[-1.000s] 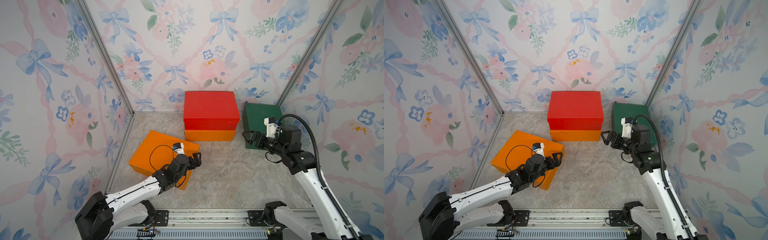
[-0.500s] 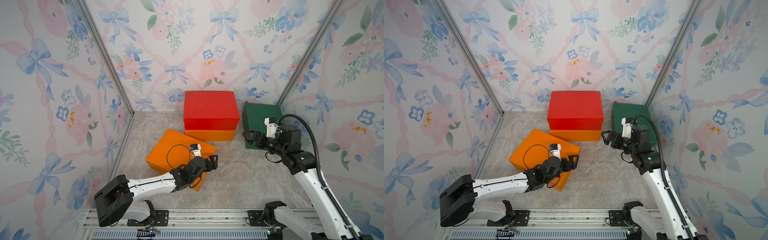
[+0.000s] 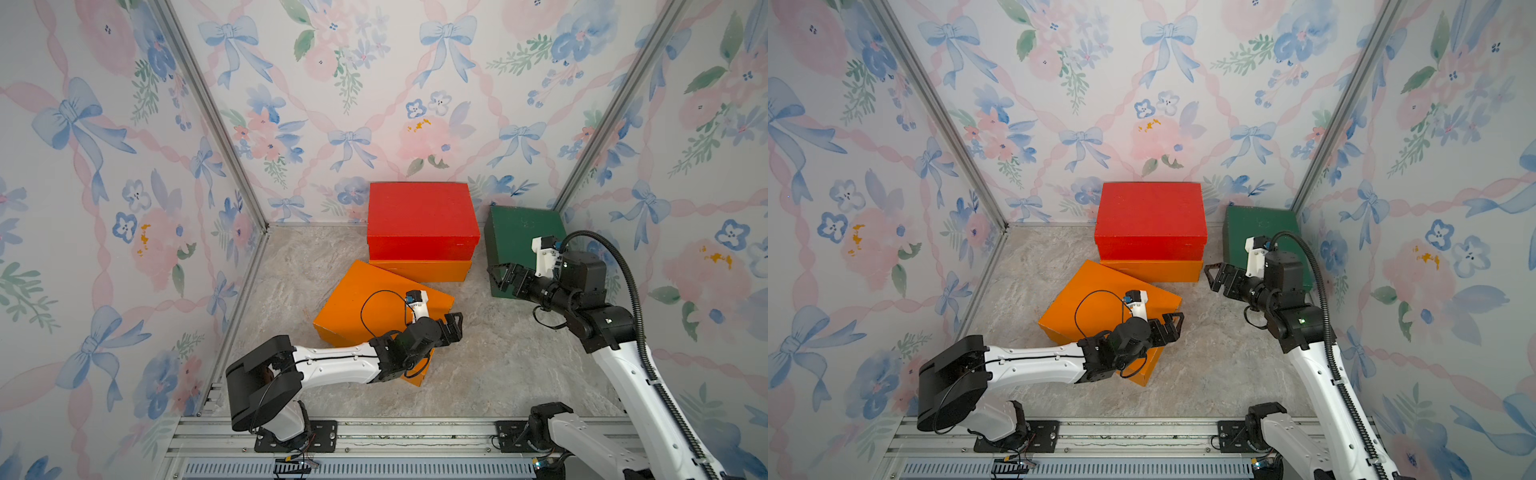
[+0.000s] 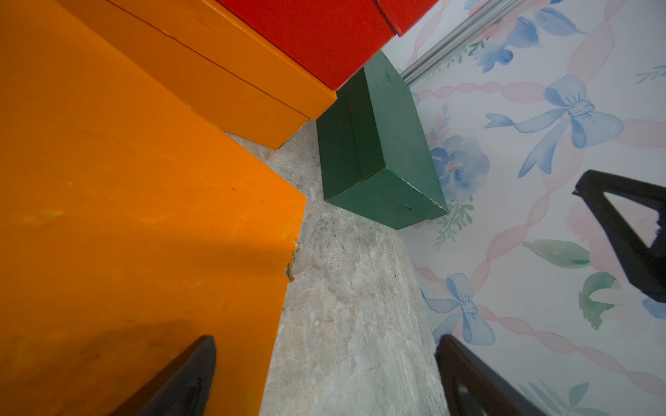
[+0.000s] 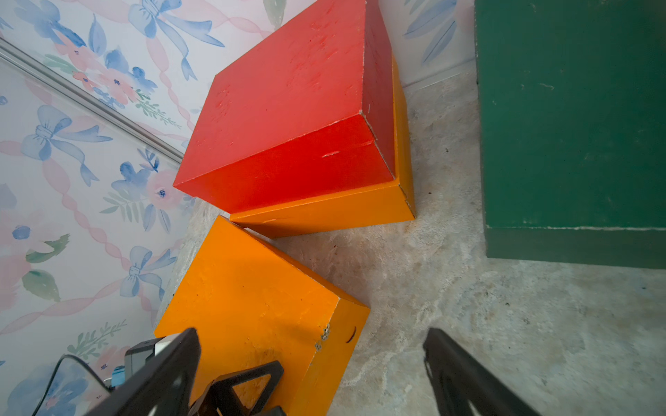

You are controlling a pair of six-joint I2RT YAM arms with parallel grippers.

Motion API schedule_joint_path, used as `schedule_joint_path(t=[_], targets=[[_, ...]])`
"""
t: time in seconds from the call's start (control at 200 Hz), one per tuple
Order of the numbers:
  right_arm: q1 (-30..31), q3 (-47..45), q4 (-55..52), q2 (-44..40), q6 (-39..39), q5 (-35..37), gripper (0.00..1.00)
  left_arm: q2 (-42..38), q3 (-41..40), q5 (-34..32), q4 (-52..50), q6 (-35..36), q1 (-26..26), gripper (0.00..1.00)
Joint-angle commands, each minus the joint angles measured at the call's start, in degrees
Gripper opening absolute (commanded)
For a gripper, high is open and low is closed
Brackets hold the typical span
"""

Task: Stack the shoeboxes
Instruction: Move the shoebox to the center of the board.

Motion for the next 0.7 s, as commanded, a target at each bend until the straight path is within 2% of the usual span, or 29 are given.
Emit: schedule_joint_path(t=[0.0, 0.16, 0.335, 0.695], targets=[[0.3, 1.8, -2.5, -1.4, -1.6, 1.3, 0.97, 1.2, 2.4, -0.6, -2.3, 0.0, -1.0, 0.98], [-1.4, 2.6, -4.5, -2.4, -2.3, 1.8, 0.97, -4.9, 3.8, -2.9, -5.9, 3.3, -1.2, 0.98], [-3.0, 1.0, -5.1, -2.8, -1.4, 1.0, 0.97, -12.3, 7.5, -4.2, -12.5, 12.1, 1.4, 0.98], [-1.2, -5.1, -3.7, -3.8, 0.0, -1.0, 0.97, -27.5, 0.1, 5.4, -18.8, 18.1, 25.6, 0.98]])
